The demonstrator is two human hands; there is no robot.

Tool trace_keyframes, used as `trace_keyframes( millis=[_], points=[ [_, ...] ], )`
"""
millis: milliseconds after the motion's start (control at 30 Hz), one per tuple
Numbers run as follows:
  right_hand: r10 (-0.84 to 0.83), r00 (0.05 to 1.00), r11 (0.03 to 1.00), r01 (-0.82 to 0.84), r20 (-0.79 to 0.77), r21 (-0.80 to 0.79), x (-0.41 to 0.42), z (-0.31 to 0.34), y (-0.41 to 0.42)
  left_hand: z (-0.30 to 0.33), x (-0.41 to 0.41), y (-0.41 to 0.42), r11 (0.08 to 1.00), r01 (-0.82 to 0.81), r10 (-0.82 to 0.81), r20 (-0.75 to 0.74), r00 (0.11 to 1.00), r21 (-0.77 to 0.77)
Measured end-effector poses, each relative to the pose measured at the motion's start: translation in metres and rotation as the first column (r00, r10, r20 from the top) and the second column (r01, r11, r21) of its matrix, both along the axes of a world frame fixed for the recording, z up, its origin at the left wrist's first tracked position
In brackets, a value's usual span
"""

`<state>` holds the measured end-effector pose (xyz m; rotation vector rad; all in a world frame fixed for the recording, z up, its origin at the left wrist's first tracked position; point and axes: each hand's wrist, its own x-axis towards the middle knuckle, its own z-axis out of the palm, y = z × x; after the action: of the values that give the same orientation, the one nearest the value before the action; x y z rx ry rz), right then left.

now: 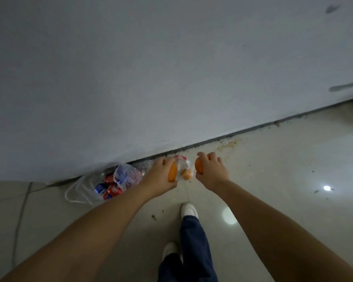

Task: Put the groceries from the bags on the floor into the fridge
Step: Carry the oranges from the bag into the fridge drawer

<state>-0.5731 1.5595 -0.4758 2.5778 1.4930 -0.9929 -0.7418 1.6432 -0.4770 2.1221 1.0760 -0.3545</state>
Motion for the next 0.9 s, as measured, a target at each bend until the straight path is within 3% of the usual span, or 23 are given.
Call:
trace_keyframes(
  millis=[233,400,500,767,900],
  points=[
    [-0.161,0.985,0.976,0.148,0.069,0.16,-0.016,0.12,-0.052,0.117,-0.008,-0.018,0.986,0.066,-0.075,0.06,0.995,0.152],
    [-0.274,0.956,0.947,0.248,0.107,0.206,-0.023,0.182,-0.108,0.181,0.007,-0.06,0.934,0.297,-0.31,0.04,0.95,0.199],
    [-0.372,0.917,0.912,0.332,0.142,0.242,-0.015,0.216,-0.146,0.218,0.033,-0.089,0.916,0.348,-0.372,0.098,0.923,0.2],
    [-0.662,0.71,0.742,0.578,0.239,0.34,0.001,0.298,-0.318,0.298,0.116,-0.21,0.828,0.49,-0.556,0.293,0.778,0.272],
    [-0.762,0.571,0.647,0.69,0.305,0.326,-0.028,0.32,-0.431,0.32,0.118,-0.307,0.741,0.603,-0.671,0.352,0.653,0.294]
  ],
)
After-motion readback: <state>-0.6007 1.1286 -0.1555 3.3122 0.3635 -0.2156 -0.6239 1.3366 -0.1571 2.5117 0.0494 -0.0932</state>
